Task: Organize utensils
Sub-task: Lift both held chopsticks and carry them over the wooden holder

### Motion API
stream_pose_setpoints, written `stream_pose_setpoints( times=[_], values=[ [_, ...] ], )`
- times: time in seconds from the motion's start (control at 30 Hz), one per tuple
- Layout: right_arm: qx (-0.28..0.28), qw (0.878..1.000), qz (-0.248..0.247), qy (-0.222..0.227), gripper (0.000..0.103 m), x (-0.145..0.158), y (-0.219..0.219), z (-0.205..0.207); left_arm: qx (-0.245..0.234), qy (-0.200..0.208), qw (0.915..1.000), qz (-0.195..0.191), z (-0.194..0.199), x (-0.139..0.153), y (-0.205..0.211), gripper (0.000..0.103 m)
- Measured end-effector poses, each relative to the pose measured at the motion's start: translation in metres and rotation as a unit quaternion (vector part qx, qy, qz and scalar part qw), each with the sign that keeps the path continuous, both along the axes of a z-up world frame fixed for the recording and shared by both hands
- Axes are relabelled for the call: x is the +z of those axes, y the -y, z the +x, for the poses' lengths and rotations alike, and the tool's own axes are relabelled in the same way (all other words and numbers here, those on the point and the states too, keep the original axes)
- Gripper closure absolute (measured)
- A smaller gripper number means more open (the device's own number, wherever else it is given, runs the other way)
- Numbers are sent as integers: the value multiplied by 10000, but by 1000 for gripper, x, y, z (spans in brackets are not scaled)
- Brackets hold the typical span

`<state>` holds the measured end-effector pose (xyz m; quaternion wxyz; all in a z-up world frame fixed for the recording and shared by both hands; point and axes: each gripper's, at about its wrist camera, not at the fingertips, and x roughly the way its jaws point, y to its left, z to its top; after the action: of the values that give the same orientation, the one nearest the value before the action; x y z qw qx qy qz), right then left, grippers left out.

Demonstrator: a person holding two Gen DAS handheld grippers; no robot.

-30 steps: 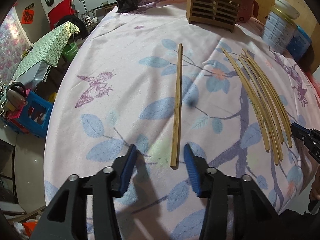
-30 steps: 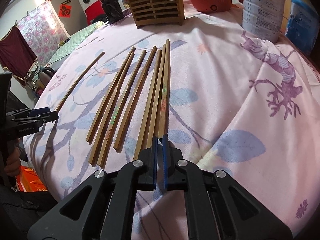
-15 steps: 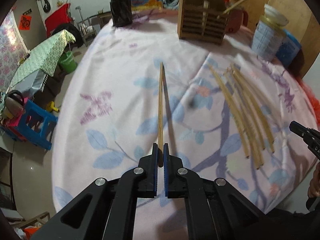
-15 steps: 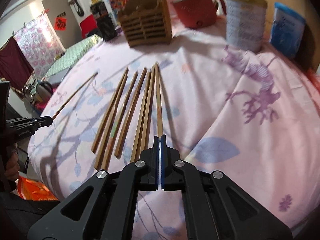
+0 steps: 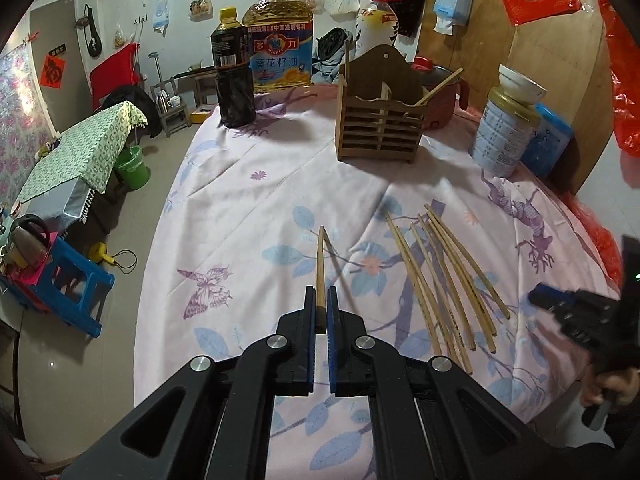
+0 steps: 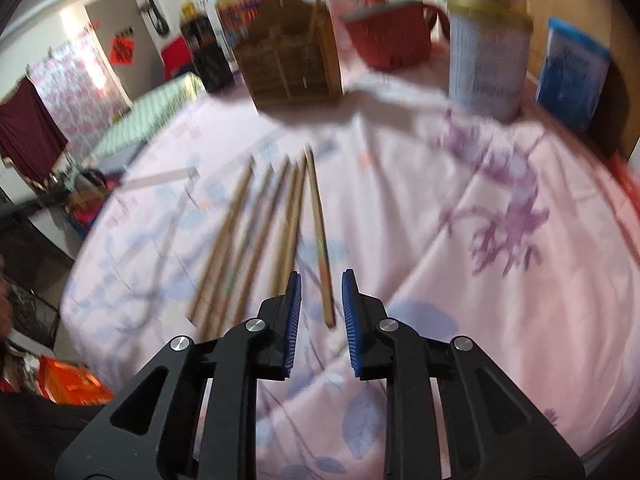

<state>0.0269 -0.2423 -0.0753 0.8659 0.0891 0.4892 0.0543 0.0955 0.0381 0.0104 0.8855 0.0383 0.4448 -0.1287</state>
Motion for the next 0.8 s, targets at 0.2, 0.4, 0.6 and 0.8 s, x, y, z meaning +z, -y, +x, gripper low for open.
stream_pose_setpoints(
  times=[0.2, 0.4, 0.6, 0.8],
  values=[
    [16, 9996, 50, -266, 79, -30, -4, -1, 87, -117, 9999, -16, -6, -3, -6, 98],
    [-94, 9997, 119, -209, 96, -35, -1, -2, 105, -147, 9998, 47, -6, -3, -8, 98],
    [-253, 9990, -171, 340, 97, 11, 1, -11, 30, -71, 9999, 95, -4, 3, -7, 98],
    [-559, 9910, -209, 1197, 97, 85, 10, -13, -122, 198, 9997, 67, 3, 30, -11, 98]
  ],
)
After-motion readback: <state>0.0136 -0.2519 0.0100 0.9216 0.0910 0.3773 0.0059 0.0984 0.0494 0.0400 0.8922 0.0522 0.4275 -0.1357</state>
